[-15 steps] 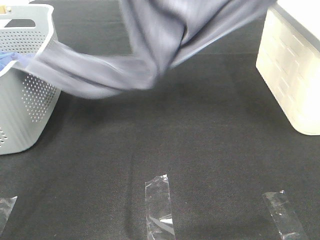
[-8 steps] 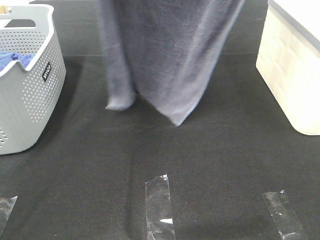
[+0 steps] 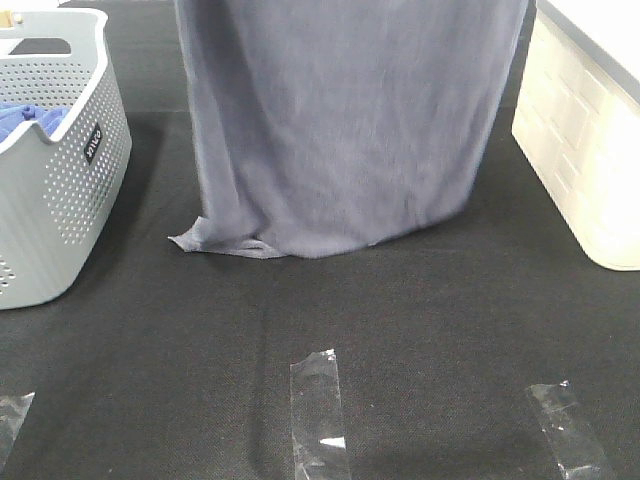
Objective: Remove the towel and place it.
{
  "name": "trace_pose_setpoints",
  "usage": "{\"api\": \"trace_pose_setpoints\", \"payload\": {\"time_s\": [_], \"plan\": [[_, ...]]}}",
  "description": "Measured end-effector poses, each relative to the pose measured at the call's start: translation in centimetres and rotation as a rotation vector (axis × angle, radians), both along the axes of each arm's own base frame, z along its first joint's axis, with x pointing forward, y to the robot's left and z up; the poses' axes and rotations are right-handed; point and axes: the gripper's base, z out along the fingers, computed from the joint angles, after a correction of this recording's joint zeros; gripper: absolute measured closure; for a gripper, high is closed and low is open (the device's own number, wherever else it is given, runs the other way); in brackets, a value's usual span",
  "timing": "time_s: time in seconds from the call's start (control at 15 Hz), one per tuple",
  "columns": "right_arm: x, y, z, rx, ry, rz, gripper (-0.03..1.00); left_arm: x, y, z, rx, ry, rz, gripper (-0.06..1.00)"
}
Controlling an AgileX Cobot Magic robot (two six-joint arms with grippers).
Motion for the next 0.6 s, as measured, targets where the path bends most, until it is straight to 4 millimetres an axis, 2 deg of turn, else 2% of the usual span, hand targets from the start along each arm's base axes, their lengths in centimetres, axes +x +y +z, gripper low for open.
{"api": "trace_pose_setpoints", "payload": {"time_s": [0.13,0.33,0.47,0.6], "plan": [[2.6,0.6,-2.8,-0.004,0.047,-0.006,0.97,2.6,0.0,-3.1,0.072,0.015,0.037,0.94],[6.4,1.3,-6.2,0.017,-0.002,-0.038,0.97,6.6,0.8,-6.9,0.025,-0.021,0.067,0.94],[8.6,1.4,-6.6,0.038,-0.158,-0.074,0.97,8.9,1.6,-7.7,-0.064,-0.135,0.043,0.94],[9.7,1.2,-5.1,0.047,-0.359,-0.101,0.97,10.0,2.3,-6.2,-0.135,-0.326,-0.022,0.94]]}}
